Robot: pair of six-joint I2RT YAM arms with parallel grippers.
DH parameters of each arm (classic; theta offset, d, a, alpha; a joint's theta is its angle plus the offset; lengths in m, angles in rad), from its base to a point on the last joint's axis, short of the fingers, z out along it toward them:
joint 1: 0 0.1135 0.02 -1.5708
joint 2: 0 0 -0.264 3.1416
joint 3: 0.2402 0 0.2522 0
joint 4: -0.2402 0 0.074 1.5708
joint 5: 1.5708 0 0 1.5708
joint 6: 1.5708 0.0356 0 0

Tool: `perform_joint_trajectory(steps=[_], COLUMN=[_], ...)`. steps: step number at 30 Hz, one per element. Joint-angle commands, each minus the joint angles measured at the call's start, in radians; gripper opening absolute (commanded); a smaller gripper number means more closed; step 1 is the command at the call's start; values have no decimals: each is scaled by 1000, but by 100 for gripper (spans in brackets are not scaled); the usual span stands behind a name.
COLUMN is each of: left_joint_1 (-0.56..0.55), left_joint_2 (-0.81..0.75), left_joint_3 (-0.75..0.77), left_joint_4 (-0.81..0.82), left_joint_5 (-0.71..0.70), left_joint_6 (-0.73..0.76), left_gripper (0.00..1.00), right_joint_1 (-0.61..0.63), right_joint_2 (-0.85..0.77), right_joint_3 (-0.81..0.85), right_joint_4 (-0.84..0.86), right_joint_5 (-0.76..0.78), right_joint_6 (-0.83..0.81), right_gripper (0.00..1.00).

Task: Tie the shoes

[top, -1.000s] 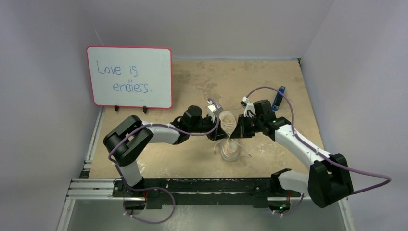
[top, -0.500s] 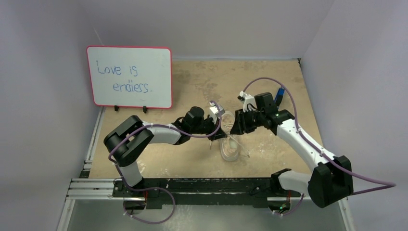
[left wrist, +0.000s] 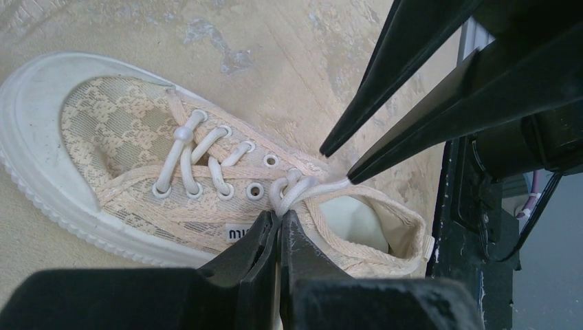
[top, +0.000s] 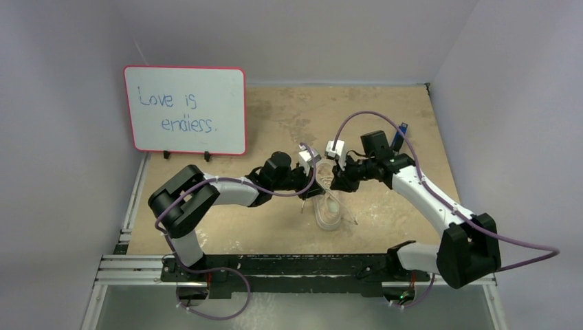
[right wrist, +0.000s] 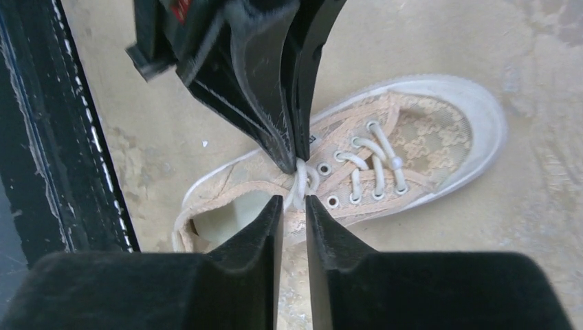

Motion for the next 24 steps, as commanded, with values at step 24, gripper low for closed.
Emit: perform_joint_trajectory(steps=[24], left_joint_1=[-1], left_joint_2=[-47], left_joint_3=[-16], left_joint_4=[130], left_joint_5=[-29], left_joint_6=[-6], left_gripper=[0], right_joint_1=[21], right_joint_2=[49], right_joint_3=[-31], right_joint_4=[58], right_joint_5=[-6], right_joint_6=[-43], right_gripper=[0])
